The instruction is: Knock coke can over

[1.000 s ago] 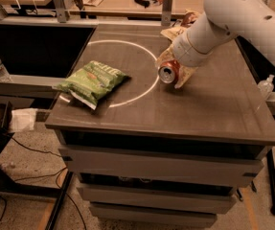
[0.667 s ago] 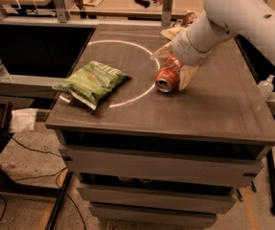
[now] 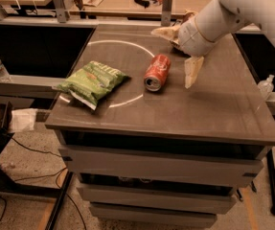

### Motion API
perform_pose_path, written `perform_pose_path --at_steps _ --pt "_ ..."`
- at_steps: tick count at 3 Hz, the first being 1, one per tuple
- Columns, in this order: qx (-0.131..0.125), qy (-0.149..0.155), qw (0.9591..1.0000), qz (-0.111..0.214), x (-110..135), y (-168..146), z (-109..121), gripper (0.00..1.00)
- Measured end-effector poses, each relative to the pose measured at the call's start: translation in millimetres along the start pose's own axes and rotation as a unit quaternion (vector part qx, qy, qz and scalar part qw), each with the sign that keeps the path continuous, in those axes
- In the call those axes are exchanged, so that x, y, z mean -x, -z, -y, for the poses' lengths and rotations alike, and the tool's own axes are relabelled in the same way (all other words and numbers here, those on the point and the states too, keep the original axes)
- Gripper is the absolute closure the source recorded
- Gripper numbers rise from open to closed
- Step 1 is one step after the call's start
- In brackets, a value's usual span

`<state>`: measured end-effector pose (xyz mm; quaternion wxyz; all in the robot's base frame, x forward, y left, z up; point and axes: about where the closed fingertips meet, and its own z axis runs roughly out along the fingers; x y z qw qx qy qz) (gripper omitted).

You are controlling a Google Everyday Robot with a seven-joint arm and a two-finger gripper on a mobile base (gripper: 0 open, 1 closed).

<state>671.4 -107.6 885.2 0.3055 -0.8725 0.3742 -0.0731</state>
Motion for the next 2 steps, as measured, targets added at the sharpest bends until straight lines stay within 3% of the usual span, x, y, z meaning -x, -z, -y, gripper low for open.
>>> perform_pose_path --at_steps 1,2 --pt "-0.003 -0.083 0.9948 0.059 0 4 12 0.00" --pt "-0.013 -0.101 0.9910 0.087 11 24 25 0.00"
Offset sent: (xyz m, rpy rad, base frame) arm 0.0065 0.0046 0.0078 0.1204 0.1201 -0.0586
